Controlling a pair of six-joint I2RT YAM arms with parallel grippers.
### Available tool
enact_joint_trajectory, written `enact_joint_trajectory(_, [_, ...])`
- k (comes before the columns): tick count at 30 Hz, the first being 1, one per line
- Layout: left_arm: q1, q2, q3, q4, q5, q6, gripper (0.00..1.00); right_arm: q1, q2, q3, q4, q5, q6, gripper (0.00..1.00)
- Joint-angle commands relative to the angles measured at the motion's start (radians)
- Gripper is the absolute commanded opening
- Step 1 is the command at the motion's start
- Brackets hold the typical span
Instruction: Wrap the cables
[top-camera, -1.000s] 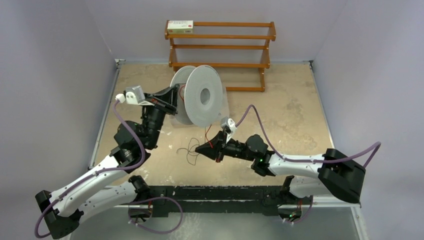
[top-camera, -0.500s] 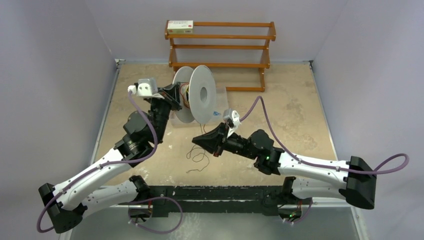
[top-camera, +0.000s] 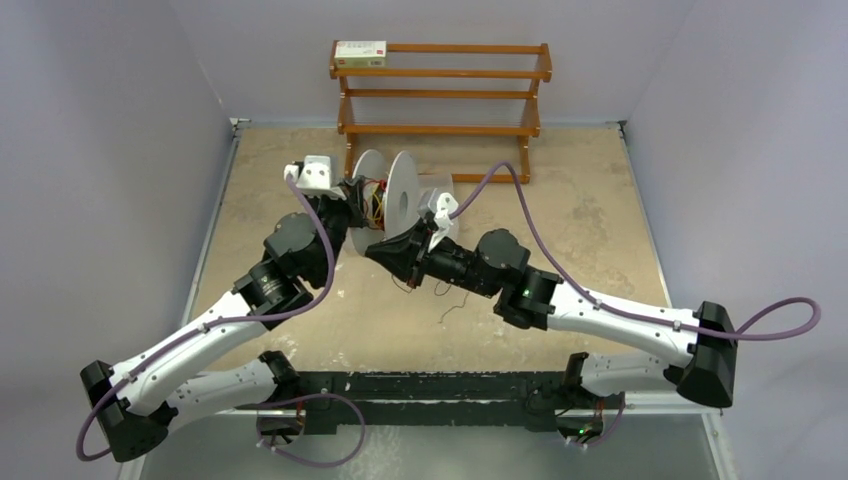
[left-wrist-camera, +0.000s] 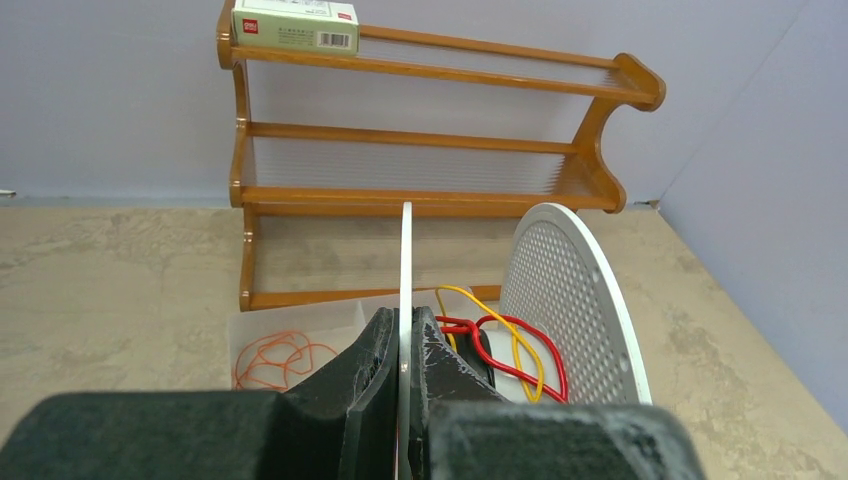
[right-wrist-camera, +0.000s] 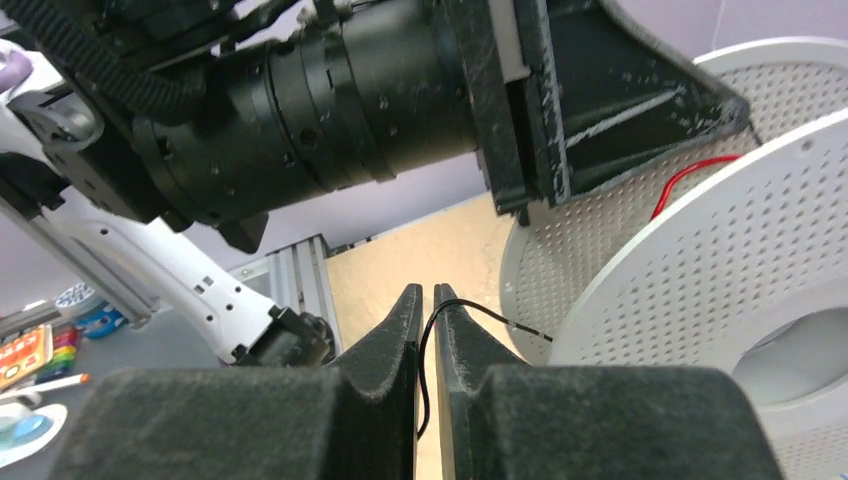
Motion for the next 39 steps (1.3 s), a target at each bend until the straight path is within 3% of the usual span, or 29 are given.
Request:
enact_joint_trajectory(1, [0.005,-0.032,0.016,0.02,0.014,0.045,0.0,0.013,0.004,0.112,0.026,0.014,-0.064,0.11])
enact_joint_trajectory(16, [0.005,-0.062,0.01,-0.144,0.223,0.15,0.0,0.013,0.048,0.296,-0.186,0.045,-0.163,0.12])
enact_joint_trajectory(32, [0.005,-0.119,-0.004,-0.246,0.339,0.177,0.0,0.012,-0.075,0.131,0.021,0.198,-0.095,0.03])
enact_joint_trajectory(39, [0.005,-0.122,0.01,-0.242,0.317,0.181,0.0,0.012,-0.117,0.105,-0.037,0.206,-0.094,0.07])
